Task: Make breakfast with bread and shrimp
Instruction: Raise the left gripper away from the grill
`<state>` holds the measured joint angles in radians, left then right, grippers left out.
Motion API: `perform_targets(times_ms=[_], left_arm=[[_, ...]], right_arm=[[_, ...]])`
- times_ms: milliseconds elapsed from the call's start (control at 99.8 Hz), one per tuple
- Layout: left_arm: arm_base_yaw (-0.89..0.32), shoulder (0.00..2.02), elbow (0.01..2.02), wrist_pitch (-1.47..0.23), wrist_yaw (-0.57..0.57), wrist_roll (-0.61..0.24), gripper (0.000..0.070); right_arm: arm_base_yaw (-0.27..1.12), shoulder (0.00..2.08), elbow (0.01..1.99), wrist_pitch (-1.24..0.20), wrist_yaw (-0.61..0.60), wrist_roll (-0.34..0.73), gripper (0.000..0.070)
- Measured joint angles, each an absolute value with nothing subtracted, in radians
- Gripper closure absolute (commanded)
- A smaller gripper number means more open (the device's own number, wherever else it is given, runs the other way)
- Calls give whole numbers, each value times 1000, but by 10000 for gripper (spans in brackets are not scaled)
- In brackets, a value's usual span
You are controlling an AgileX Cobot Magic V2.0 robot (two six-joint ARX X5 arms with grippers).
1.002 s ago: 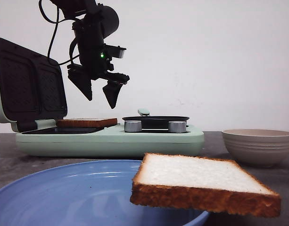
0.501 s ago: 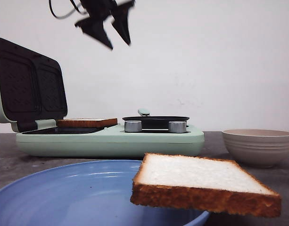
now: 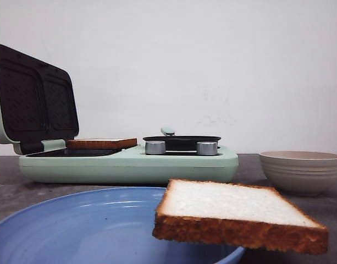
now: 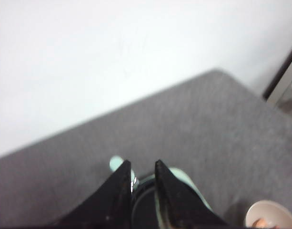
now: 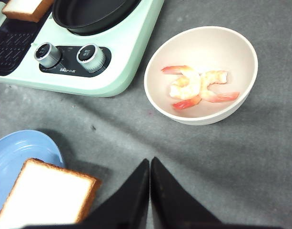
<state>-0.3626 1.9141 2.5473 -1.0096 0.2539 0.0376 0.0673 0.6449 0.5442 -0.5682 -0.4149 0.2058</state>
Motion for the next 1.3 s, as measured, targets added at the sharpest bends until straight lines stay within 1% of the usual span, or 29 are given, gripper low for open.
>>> perform_targets(times_ms=[130, 341, 551, 821, 1042, 1202, 1302], left_arm=[[-363, 1843, 2548, -1024, 261, 42, 699], [-363, 1758, 2548, -1117, 261, 65, 699], [-362, 1659, 2548, -1161, 259, 73, 699], [-362, 1622, 2549, -1229, 228, 80, 698], [-362, 1596, 2485, -1214, 208, 80, 698], [-363, 1572, 2381, -1124, 208, 74, 698], [-376, 1543, 2260, -1056, 207, 64, 697]], right_arm=[[67, 645, 544, -568, -415, 206, 700], [67, 645, 544, -568, -416, 206, 700], [67, 645, 545, -568, -416, 206, 700], [67, 645, 544, -568, -449, 215, 700], [67, 645, 544, -569, -452, 217, 700], [67, 645, 544, -569, -463, 218, 700], [67, 645, 544, -569, -469, 218, 700]])
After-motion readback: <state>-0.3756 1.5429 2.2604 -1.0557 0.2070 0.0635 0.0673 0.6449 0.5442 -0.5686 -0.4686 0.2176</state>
